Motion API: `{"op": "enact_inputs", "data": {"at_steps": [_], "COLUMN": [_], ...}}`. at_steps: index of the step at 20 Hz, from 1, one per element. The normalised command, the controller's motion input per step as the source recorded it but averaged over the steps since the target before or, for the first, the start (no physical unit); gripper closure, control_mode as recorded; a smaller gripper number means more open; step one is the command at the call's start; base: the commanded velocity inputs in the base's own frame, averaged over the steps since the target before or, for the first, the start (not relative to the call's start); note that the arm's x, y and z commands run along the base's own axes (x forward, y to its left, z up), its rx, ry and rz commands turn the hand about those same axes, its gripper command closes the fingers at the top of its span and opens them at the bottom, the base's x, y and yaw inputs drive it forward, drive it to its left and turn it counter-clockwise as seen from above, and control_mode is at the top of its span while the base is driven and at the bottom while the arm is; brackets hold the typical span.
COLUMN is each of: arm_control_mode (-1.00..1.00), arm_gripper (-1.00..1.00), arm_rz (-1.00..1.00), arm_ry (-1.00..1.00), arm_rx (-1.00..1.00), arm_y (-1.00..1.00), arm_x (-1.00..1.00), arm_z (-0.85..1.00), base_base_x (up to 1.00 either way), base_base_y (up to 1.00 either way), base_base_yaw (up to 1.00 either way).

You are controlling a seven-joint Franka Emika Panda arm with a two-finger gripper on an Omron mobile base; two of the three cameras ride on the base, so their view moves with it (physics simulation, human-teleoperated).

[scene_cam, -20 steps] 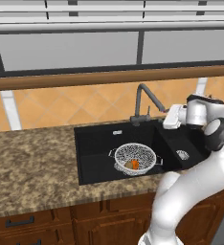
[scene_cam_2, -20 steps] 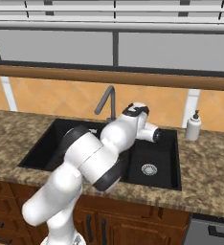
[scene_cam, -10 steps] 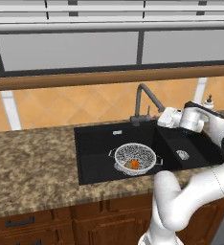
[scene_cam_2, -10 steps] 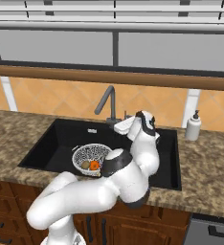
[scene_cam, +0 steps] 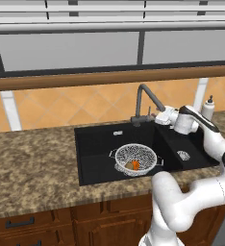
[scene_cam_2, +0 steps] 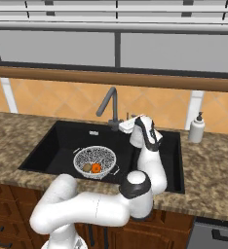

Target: Put the colander in the sink, put the kiwi, orange in the colander, and turn on the sink faucet and pour water over the colander.

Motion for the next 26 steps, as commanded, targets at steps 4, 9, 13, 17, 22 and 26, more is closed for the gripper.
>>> {"op": "enact_inputs", "data": {"at_steps": [4, 9, 13, 17, 22, 26], "arm_control_mode": [-1.0, -1.0, -1.0, -1.0, -1.0, -1.0], "arm_gripper": [-1.0, -1.0, -1.0, -1.0, -1.0, -1.0], "arm_rz": [-0.17, -0.15, -0.09, -0.09, -0.09, -0.09], "arm_ry": [0.0, 0.0, 0.0, 0.02, 0.01, 0.0], "arm_rx": [0.0, 0.0, 0.0, -0.05, -0.13, -0.17], "arm_y": [0.0, 0.0, 0.0, 0.0, 0.0, -0.03], "arm_x": [0.28, 0.3, 0.33, 0.5, 0.5, 0.28], "arm_z": [0.0, 0.0, 0.0, -0.09, -0.34, -0.75], "base_base_x": [0.0, 0.0, 0.0, 0.0, 0.0, 0.0], "base_base_y": [0.0, 0.0, 0.0, 0.0, 0.0, 0.0], "base_base_yaw": [0.0, 0.0, 0.0, 0.0, 0.0, 0.0]}}
